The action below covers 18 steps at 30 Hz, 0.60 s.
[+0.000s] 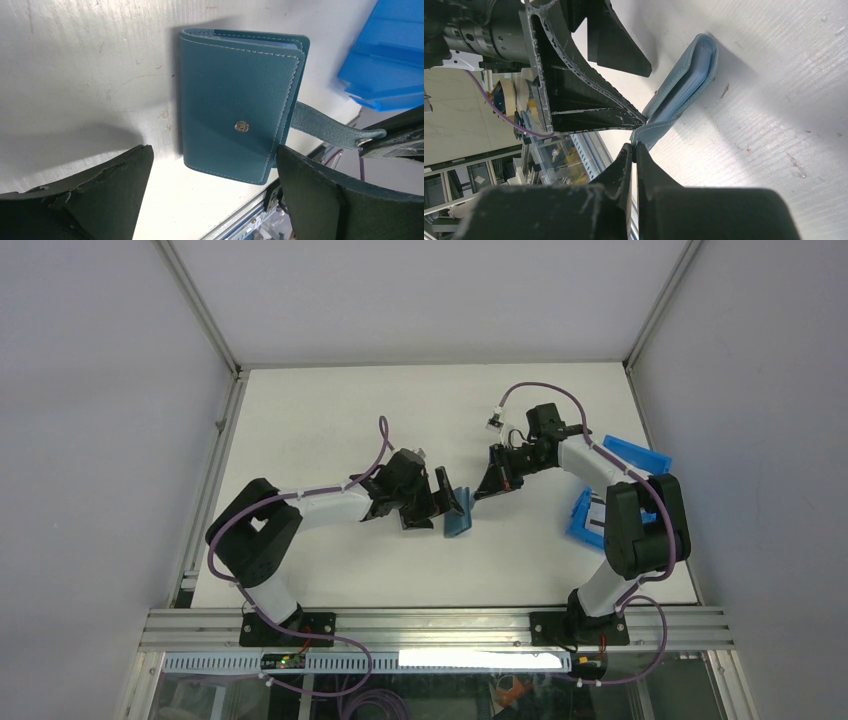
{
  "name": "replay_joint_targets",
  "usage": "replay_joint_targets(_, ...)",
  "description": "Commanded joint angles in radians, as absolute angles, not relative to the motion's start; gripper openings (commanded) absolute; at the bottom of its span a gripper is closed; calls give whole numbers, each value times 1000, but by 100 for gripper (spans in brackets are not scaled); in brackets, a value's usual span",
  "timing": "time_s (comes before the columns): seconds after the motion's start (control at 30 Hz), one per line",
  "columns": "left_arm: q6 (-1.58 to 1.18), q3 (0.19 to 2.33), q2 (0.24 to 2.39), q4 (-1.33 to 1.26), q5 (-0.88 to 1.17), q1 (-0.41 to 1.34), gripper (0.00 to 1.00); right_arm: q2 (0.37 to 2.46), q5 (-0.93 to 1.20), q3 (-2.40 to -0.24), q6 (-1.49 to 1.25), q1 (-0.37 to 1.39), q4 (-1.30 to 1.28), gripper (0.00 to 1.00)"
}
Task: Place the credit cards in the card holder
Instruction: Open the card holder at the center of the board.
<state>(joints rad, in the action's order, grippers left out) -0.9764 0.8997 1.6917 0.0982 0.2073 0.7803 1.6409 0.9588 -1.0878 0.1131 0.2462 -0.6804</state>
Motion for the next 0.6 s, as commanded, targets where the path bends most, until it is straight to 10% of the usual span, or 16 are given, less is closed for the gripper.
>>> replay_joint_targets(0.0, -939, 1000, 1662, 203, 141, 804, 97, 1595, 997, -1092, 105, 244, -648, 0)
replay_joint_targets(0.57, -909, 1055, 1681, 414, 45, 822, 42, 1567, 831, -1090, 147, 236, -676, 0)
